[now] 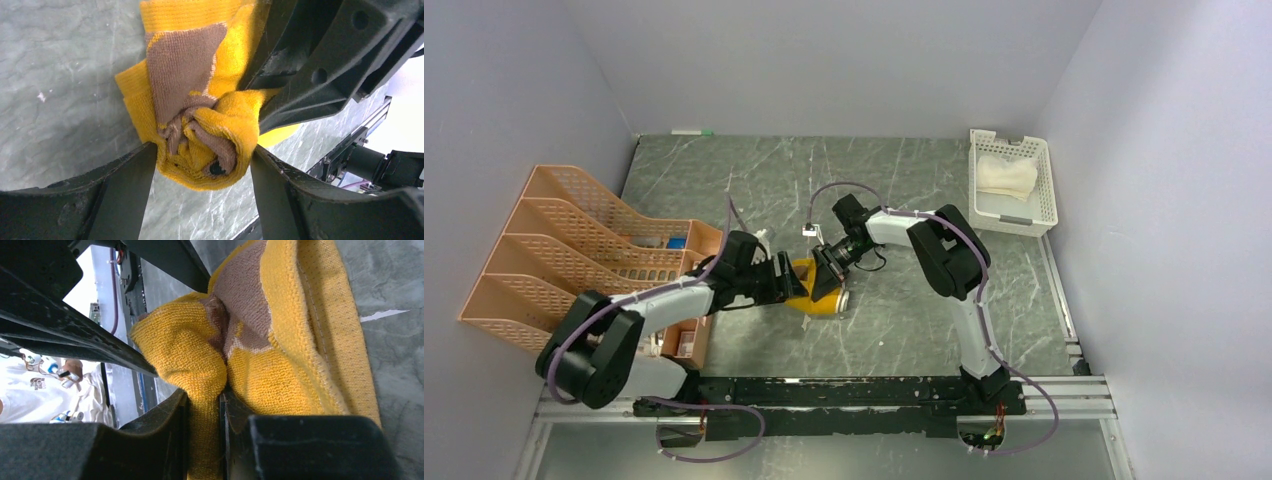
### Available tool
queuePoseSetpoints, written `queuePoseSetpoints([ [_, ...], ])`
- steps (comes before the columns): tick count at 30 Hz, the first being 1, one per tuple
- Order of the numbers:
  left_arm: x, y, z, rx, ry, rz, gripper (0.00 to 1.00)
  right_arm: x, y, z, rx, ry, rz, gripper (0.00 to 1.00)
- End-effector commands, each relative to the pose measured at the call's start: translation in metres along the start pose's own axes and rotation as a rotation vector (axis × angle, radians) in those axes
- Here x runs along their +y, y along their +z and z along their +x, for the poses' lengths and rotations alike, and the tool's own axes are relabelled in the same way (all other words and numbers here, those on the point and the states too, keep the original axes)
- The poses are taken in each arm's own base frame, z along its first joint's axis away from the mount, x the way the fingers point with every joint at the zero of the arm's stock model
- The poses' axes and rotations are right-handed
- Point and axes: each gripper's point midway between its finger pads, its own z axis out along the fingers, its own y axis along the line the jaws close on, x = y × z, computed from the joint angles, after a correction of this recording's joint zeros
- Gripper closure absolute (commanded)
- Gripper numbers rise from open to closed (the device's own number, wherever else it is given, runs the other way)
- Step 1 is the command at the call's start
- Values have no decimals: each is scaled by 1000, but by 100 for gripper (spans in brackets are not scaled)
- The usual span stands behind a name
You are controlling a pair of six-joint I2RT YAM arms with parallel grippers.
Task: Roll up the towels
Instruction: Roll the towel at the center of the board.
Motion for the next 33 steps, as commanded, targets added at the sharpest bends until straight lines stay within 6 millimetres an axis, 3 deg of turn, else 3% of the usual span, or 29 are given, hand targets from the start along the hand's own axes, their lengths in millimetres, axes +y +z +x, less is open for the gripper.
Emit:
queuePoseSetpoints([
  [1,-14,10,-9,-16,17,93,22,-12,-1,5,9,-18,62,100],
  [5,-9,16,0,8,11,98,31,-9,-2,0,-2,-26,64,100],
  [9,-6,22,11,40,8,130,53,-3,-6,-12,-19,-43,75,99],
  [11,-4,25,14,49,6,132,72,-2,-12,-17,-26,-63,116,97],
  [12,-3,26,13,49,2,132,84,-1,-16,-20,-29,-79,146,58],
  [13,-1,26,13,50,-3,130,92,-1,-21,-23,-26,-100,189,7],
  [14,-1,26,11,48,-5,129,93,-2,-29,-25,-23,-128,243,1],
  [17,3,26,7,58,-8,102,93,-10,-73,-42,-61,-200,579,0],
  [20,4,26,1,71,3,85,93,-7,-145,-64,-165,-350,1097,0],
  [22,4,26,-3,80,11,81,93,25,-160,-65,-240,-540,1252,0],
  [23,4,26,-4,84,14,80,93,57,-164,-75,-352,-652,1269,0],
  [26,5,29,-7,111,19,76,93,77,-140,-51,-383,-754,1199,0],
  [30,6,35,-2,174,-5,118,93,72,-104,-24,-160,-813,1210,0],
  [33,6,38,-1,192,-13,132,93,82,-71,-8,-63,-1022,1185,0],
])
